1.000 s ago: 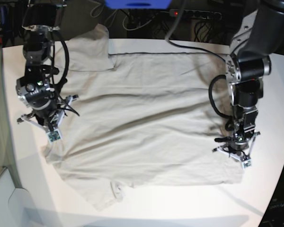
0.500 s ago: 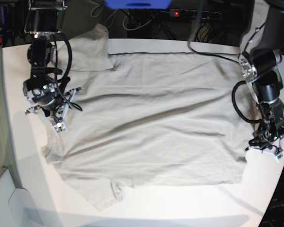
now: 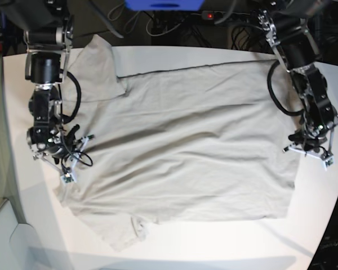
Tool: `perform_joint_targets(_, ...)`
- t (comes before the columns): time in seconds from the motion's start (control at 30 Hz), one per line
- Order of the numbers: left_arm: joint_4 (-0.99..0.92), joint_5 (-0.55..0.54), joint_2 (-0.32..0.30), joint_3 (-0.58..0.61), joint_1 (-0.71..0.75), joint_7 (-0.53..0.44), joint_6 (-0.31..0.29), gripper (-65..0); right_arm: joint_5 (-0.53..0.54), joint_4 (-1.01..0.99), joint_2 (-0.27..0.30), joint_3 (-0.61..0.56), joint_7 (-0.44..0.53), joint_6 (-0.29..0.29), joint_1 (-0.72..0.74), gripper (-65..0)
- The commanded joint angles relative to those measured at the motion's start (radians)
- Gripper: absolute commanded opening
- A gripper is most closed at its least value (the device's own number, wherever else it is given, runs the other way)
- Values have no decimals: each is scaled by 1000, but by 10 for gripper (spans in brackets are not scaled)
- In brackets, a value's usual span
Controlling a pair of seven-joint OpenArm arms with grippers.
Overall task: Layout the t-shirt on the table in an organized manner, then fold the t-shirt properly
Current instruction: 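Release the shirt sides and move both grippers to the shirt's shoulder edge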
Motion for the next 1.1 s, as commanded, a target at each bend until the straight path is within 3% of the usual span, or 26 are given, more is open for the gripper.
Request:
perform_joint_targets(0.0,31,4,-2,0,6,-9,-1,-645,-15,-4,15,2,-18,7,9,-650)
perform_joint_targets(0.17,43,4,19,0,84,-14,-1,-645,-15,160,16,8,-30,7,-21,-650)
perform_joint_targets(0.57,-69,4,42,2,109,-23,-1,-645,-13,611,-51,10,-265,7,-251,-650)
perform_joint_targets(0.77,-201,11,19,3,107,-194,-1,-645,-13,731,-73,8,-276,7,-404,-650)
perform_joint_targets(1.07,-176,4,-28,54,75,-189,-1,-645,-13,814,-102,8,-277,7,-553,-650)
